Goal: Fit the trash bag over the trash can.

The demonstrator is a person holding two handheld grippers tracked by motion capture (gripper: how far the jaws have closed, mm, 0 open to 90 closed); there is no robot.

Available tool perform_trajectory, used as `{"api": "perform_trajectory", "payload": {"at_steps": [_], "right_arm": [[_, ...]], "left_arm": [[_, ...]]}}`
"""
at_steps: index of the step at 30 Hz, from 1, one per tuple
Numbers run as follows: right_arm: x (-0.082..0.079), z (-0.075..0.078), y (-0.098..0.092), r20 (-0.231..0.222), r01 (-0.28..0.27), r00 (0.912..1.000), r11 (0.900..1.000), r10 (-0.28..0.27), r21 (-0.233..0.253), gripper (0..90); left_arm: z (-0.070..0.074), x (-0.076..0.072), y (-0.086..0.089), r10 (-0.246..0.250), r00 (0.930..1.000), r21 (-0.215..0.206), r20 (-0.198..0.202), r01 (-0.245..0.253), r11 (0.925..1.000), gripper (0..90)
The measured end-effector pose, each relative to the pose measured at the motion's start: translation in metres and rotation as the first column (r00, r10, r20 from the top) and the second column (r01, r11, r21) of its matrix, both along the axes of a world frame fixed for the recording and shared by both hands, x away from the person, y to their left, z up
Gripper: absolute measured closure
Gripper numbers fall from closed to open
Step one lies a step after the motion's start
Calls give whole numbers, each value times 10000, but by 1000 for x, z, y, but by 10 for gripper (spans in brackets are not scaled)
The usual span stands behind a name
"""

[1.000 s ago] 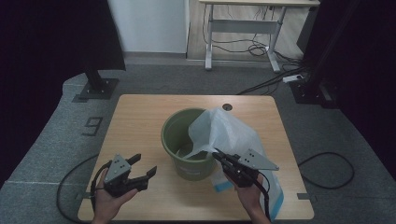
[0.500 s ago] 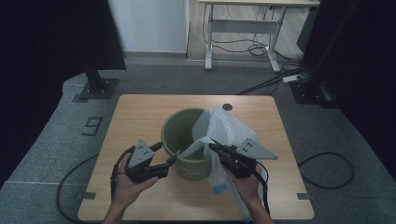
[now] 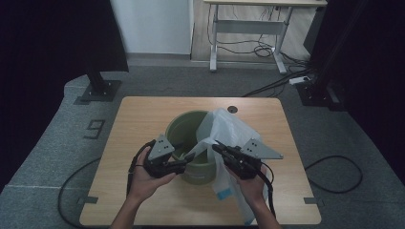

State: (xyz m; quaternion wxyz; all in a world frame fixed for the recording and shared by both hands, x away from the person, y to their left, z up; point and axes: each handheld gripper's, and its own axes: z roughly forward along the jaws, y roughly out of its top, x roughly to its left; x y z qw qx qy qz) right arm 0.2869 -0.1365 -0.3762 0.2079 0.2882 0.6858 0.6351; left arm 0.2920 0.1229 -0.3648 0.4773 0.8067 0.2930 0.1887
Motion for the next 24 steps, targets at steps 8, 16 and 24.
{"api": "perform_trajectory", "payload": {"at_steps": [8, 16, 24], "right_arm": [[0, -2, -1, -156, -134, 9998, 9997, 137, 193, 872], [-4, -8, -3, -192, -291, 9994, 9992, 296, 278, 778], [-33, -20, -17, -51, 108, 9999, 9989, -106, 462, 499]], "left_arm": [[-5, 15, -4, -291, 9979, -446, -570, 266, 9986, 746], [-10, 18, 2, 21, 9964, -819, -849, -91, 9966, 898], [-10, 21, 11, 580, 9921, -809, -1110, -672, 9945, 900]]}}
